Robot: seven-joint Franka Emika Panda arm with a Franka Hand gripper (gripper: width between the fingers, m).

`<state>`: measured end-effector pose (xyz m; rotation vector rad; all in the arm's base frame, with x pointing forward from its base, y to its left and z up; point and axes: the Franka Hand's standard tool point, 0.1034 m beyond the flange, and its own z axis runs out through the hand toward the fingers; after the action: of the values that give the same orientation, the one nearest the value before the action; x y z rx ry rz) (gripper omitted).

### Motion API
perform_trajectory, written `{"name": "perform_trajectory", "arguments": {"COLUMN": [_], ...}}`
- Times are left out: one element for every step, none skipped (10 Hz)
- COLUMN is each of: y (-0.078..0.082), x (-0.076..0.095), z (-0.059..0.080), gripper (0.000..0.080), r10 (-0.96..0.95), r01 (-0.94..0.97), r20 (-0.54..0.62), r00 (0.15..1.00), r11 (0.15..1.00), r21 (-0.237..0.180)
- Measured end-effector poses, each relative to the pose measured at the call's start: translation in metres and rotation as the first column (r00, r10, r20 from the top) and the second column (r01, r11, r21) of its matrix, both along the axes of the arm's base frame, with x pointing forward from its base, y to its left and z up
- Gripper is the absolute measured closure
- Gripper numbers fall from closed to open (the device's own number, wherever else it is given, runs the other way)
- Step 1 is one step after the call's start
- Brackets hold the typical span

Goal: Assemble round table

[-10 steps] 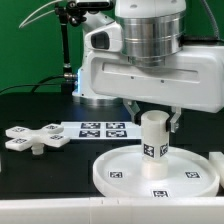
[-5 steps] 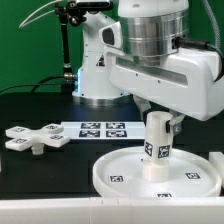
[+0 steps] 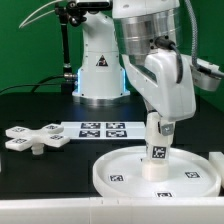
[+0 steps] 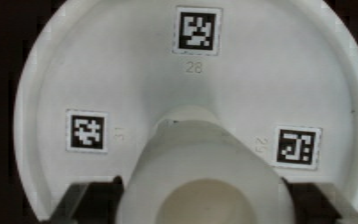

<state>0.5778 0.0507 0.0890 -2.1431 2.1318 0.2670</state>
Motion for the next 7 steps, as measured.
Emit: {"name": "perform_trajectory", "arguments": {"y": [-0.0001,-0.0013,-0.0009,0.0001,0.0009,0.0018,0.0022], "x": [0.001,0.0009,0.0004,0.0008,0.0008,0.0007,-0.0008], "z": [0.0003,0.0007,0.001,0.0015,0.0011,0.001,0.0008], "gripper": [0.039,0.039,0.039,0.039,0.0389,0.0389,0.0226], "r10": [-0.112,-0.224,-0.283,-0.309,-0.313,-0.296,-0.235], "r01": [0.112,0.224,0.283,0.309,0.313,0.296,0.236], "r20": [-0.007,-0.015,-0.032,-0.038,-0.038,-0.035,-0.034], "r00": [0.994,0.974,0.959,0.95,0.949,0.955,0.971], "r11": [0.994,0.974,0.959,0.951,0.95,0.955,0.972], "r21": [0.01,0.01,0.013,0.011,0.012,0.014,0.017]}}
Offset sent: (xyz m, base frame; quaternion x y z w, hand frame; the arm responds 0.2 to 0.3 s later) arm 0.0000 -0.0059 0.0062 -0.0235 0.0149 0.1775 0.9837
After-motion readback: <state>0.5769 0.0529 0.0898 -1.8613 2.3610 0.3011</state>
